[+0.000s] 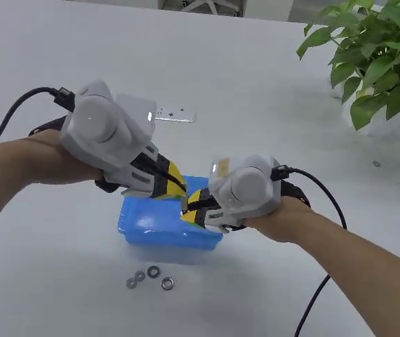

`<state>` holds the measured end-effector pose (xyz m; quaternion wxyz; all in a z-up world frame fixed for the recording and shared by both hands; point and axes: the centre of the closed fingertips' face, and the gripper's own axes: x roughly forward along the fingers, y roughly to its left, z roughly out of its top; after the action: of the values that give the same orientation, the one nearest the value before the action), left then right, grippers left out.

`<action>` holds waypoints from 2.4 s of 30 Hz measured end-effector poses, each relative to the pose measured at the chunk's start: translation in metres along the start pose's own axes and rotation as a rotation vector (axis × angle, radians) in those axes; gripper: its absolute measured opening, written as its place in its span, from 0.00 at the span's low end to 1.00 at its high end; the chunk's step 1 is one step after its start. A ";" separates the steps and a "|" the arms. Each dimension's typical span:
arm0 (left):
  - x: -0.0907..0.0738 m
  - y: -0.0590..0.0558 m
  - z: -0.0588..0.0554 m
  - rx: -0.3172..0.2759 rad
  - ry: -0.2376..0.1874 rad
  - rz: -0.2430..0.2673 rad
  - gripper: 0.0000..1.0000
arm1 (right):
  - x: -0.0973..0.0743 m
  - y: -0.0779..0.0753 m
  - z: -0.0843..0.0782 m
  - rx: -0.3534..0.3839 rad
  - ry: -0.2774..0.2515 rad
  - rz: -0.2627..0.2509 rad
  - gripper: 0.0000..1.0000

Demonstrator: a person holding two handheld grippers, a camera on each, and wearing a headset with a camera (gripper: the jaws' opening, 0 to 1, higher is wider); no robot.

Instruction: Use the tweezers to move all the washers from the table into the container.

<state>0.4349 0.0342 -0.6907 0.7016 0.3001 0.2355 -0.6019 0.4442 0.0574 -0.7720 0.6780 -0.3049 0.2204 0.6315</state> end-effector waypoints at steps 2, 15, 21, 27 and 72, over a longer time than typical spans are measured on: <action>0.003 0.002 -0.003 -0.001 0.003 -0.001 0.06 | 0.002 -0.002 -0.004 0.000 0.004 0.001 0.10; 0.016 0.010 -0.014 -0.008 0.010 -0.015 0.06 | 0.015 -0.008 -0.016 0.003 0.010 0.012 0.10; 0.017 0.013 -0.013 -0.017 -0.005 -0.011 0.06 | 0.015 -0.011 -0.016 0.007 0.005 0.010 0.10; 0.017 0.013 -0.013 -0.019 -0.006 -0.011 0.06 | 0.015 -0.011 -0.015 -0.002 0.006 0.009 0.11; -0.030 -0.025 0.026 0.037 0.004 0.030 0.06 | -0.028 0.020 0.029 -0.085 -0.014 -0.044 0.11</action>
<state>0.4047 0.0347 -0.6545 0.7045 0.3177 0.2213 -0.5948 0.4192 0.0573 -0.7345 0.6797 -0.3336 0.1821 0.6273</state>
